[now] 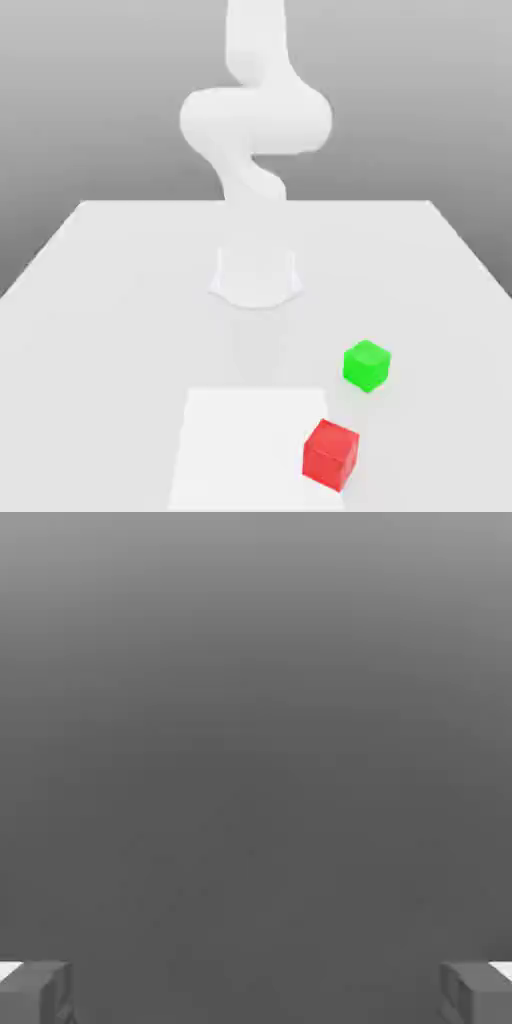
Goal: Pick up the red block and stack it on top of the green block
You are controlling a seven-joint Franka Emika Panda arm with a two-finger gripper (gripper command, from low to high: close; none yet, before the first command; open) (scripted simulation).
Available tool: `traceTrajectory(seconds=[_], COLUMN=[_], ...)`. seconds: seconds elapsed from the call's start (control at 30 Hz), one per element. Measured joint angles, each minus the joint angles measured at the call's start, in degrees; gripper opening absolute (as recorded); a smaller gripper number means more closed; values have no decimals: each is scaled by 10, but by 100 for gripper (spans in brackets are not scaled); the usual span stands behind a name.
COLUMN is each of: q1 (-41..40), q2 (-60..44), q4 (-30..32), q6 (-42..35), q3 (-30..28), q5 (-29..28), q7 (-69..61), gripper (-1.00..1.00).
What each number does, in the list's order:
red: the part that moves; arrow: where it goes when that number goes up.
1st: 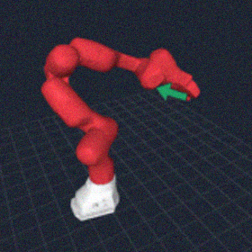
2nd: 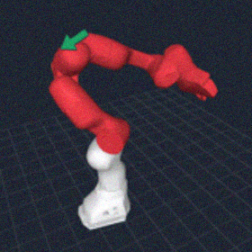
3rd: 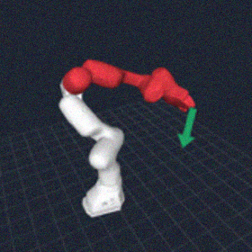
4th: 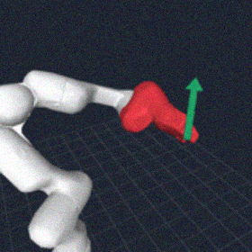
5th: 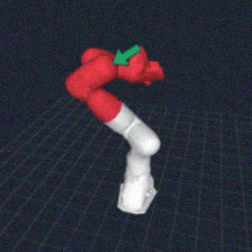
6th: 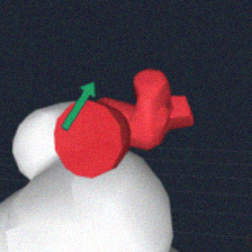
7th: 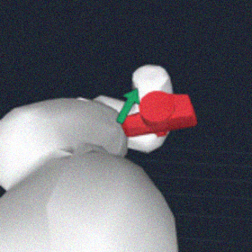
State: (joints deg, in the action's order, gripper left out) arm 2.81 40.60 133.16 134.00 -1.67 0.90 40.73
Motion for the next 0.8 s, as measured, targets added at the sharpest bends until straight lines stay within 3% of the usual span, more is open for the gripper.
traceTrajectory(seconds=[0.5, 0.8], q1=[125, 149], q2=[-317, -497], q4=[83, 129], q6=[133, 219], q3=[-53, -42], q5=[57, 21], q7=[-309, -434], gripper=[0, 0])
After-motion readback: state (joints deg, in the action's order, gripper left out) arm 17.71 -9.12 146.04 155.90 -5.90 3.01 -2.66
